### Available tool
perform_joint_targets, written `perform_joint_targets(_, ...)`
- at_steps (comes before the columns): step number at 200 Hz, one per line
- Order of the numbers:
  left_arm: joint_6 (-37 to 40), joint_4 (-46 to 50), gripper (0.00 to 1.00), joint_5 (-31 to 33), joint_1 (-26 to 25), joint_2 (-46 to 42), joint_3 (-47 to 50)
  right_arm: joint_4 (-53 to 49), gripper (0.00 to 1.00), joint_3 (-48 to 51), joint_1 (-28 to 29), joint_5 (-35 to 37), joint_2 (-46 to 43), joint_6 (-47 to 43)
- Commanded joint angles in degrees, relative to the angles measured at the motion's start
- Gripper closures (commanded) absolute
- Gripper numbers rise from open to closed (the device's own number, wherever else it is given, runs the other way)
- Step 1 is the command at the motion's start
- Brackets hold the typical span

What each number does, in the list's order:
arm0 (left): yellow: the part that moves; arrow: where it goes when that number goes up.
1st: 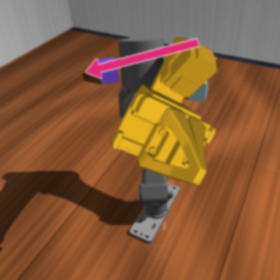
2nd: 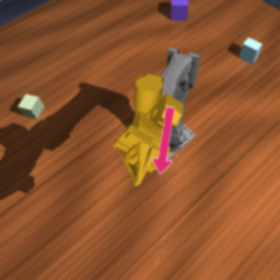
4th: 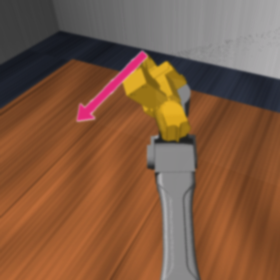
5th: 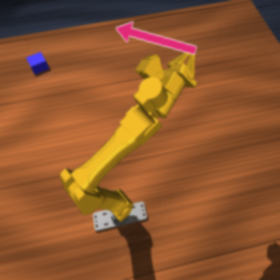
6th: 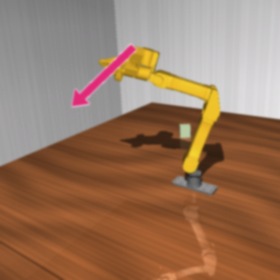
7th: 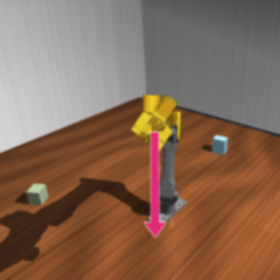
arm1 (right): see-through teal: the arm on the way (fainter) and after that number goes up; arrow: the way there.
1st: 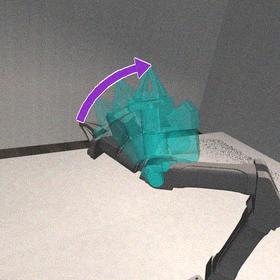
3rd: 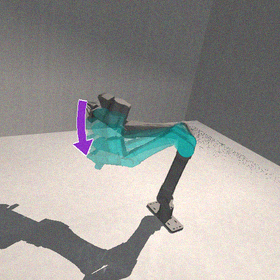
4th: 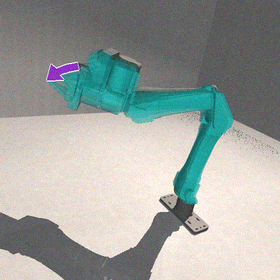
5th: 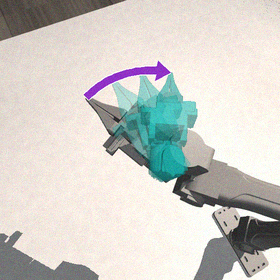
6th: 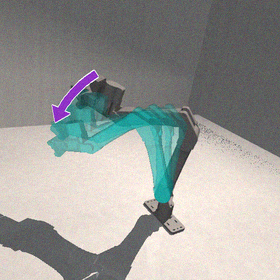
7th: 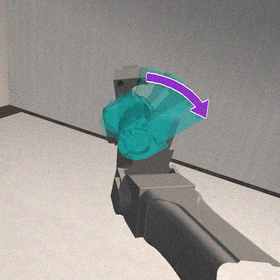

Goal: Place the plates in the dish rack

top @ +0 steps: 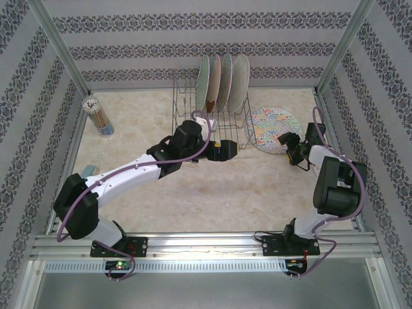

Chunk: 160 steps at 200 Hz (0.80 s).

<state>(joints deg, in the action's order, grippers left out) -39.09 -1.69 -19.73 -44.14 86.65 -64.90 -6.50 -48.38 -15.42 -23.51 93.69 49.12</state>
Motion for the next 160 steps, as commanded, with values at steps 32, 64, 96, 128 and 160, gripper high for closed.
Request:
perform_joint_targets(32,0.8,0.2,0.0,-1.3,0.5,1.4,-2.2,2.8,0.26,-2.0,-0.8,-1.7,2.8,-0.7)
perform_joint_targets(64,0.7,0.0,0.0,-1.0,0.8,1.7,-2.3,4.1,0.27,-2.4,-0.8,-1.9,3.3,-0.6)
perform_joint_targets(96,0.4,-0.4,0.0,-1.0,0.9,2.1,-2.2,4.8,0.27,-3.1,-1.0,-2.5,4.7,-0.4)
perform_joint_targets(128,0.2,-0.4,0.0,-0.9,1.1,2.4,-2.3,6.6,0.28,-2.6,-1.1,-3.0,5.7,0.3)
perform_joint_targets(160,0.2,-0.3,0.0,-0.6,1.2,2.3,-2.2,7.2,0.29,-2.8,-1.3,-3.5,6.4,0.6)
